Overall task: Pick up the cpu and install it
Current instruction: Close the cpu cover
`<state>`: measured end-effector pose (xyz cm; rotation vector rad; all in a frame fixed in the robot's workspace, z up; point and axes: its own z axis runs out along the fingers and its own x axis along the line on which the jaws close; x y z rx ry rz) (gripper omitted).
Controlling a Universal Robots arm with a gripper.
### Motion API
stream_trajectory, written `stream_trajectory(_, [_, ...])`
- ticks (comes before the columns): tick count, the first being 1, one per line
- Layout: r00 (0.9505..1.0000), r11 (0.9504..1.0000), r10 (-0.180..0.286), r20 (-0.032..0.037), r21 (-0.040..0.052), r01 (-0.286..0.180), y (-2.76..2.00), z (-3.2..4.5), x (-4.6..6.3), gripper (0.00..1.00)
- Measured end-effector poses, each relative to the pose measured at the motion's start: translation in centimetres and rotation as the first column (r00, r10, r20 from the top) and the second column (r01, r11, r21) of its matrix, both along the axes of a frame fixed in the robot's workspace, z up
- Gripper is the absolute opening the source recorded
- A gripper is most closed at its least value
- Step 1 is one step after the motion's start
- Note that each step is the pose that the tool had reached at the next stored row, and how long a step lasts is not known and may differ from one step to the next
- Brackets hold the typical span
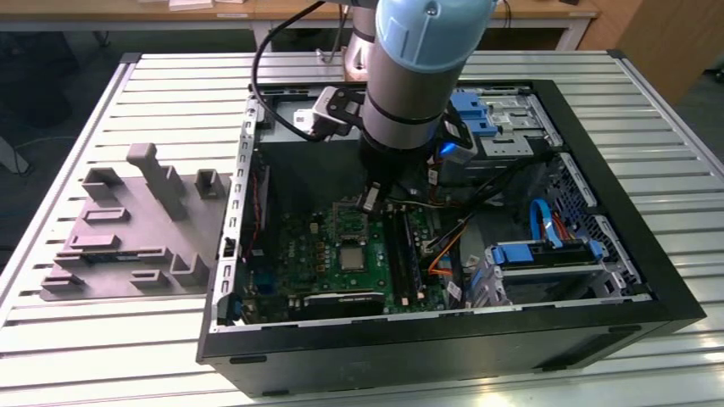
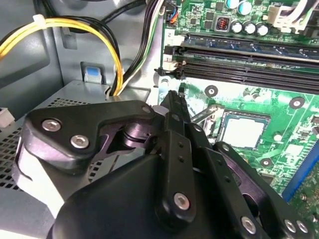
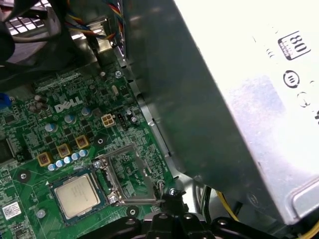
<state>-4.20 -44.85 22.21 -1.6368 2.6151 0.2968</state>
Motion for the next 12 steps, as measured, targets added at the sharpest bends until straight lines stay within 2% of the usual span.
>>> stream_trajectory(12, [0.9998,0.9998,0.020,0.0002,-0.0005,-0.020,0.02,0.65,-0.04,0.11])
